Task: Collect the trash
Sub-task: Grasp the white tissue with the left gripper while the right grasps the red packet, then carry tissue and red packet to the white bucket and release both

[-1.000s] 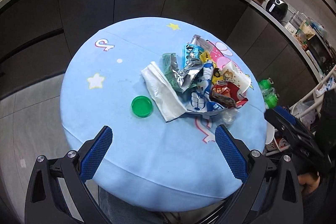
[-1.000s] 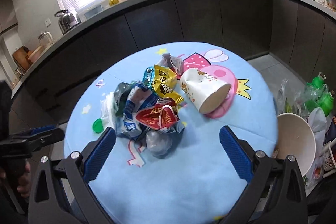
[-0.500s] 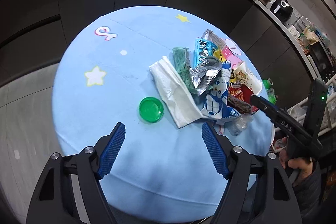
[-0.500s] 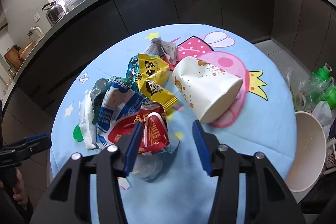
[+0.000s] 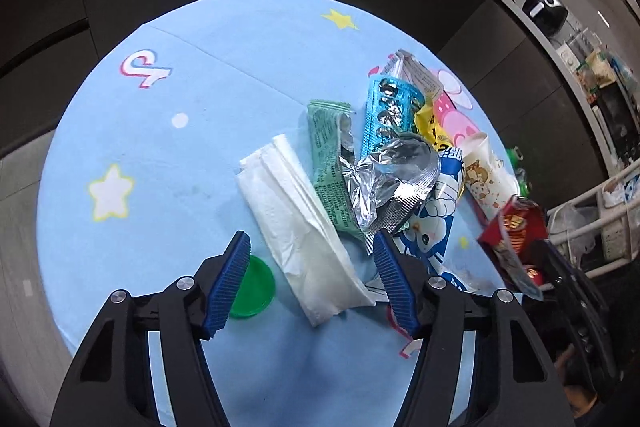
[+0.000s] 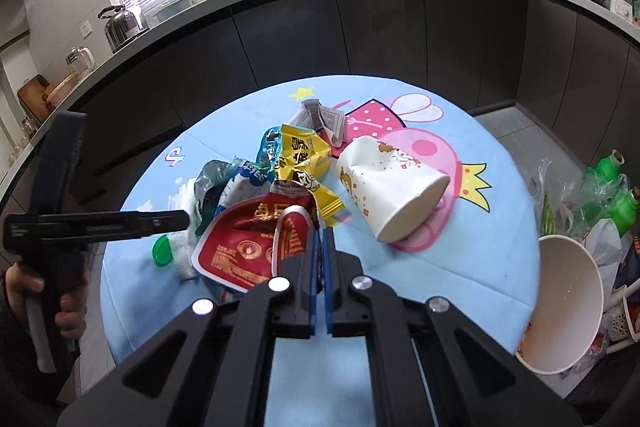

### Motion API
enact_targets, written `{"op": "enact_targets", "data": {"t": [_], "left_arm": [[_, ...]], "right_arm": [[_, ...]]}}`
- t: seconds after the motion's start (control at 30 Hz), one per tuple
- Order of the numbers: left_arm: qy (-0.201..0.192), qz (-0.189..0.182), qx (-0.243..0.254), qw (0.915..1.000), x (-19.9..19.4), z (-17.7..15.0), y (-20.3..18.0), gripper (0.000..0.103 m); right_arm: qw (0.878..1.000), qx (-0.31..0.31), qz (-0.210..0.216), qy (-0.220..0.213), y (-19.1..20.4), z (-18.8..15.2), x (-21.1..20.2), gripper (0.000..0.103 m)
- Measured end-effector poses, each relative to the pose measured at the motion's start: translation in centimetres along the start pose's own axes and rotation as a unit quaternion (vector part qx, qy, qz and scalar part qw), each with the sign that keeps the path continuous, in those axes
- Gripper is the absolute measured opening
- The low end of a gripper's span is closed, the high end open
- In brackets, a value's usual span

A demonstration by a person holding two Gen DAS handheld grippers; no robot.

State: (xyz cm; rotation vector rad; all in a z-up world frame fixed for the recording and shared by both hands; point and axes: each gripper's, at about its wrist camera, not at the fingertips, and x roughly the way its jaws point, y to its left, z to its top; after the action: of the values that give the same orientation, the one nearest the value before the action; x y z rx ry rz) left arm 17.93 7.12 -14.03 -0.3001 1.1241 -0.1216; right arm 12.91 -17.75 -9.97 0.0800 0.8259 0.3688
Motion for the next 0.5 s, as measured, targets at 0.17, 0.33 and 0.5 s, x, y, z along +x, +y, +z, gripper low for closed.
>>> {"op": "enact_targets", "data": {"t": [0.17,0.33,0.5], "left_arm": [[0.021,0.006,0.017,0.9996,1.6,0.3,-0.5,0.02],[0.024,-0.006,0.013,0.9996,1.1,0.1,-0.3,0.003],[-0.01,-0.019,0.027,0.9994,-2.8,-0.4,-1.0,0.002]], "right_arm": [[1.0,-0.006,0.001,-0.01,0.6,-0.1,-1.1,0.005],[1.0,-0.01,0.001,-0.019,0.9,0.0,-2.0,0.005],[0.999,-0.016,0.001,-0.032,1.3,-0.1,-3.3,0.005]]}}
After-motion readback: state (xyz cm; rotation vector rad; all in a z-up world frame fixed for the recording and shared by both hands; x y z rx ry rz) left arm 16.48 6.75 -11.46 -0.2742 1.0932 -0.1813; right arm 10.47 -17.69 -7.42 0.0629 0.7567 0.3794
